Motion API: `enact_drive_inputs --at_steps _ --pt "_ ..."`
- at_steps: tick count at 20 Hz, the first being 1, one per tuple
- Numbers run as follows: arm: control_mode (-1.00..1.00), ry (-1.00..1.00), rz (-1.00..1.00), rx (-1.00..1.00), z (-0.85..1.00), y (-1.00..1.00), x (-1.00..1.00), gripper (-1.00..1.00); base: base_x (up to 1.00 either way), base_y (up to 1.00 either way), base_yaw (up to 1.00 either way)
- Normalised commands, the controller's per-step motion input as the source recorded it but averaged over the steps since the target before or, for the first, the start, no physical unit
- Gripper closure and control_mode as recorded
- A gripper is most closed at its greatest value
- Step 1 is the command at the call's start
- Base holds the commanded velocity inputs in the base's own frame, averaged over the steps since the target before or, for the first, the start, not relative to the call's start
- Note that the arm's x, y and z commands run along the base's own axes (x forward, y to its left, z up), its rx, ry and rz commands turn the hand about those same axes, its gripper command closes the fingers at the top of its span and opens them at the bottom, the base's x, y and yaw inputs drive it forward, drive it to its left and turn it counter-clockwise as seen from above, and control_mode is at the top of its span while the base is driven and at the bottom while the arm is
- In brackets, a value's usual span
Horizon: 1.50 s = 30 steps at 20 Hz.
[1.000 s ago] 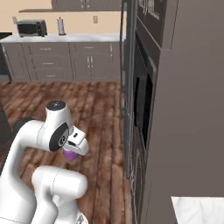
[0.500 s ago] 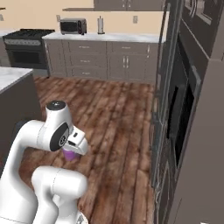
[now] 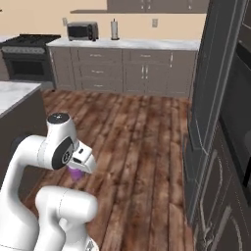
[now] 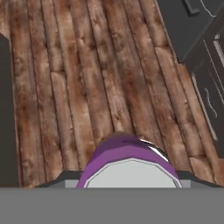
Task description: Four empty soda cans are scattered around the kitchen. Gather all the cans and cluster them next to the stove for recycling.
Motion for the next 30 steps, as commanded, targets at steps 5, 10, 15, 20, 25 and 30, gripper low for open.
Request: enact_drive_inputs --at_steps 5,10,15,20,25,30 --pt "1.0 0.0 0.0 0.0 0.0 0.0 0.0 1.0 0.87 0.16 -0.05" --pt "1.0 0.0 0.0 0.0 0.0 0.0 0.0 1.0 0.96 0.25 -0.05" --pt "1.0 0.0 0.0 0.0 0.0 0.0 0.0 1.0 0.99 0.33 -0.01" --pt "1.0 0.0 0.0 0.0 0.0 0.0 0.0 1.0 1.0 0.34 0.0" --pt "1.0 0.0 0.0 0.0 0.0 0.0 0.0 1.0 1.0 0.32 -0.01" --pt "1.0 0.0 0.0 0.0 0.0 0.0 0.0 1.0 1.0 0.34 -0.05"
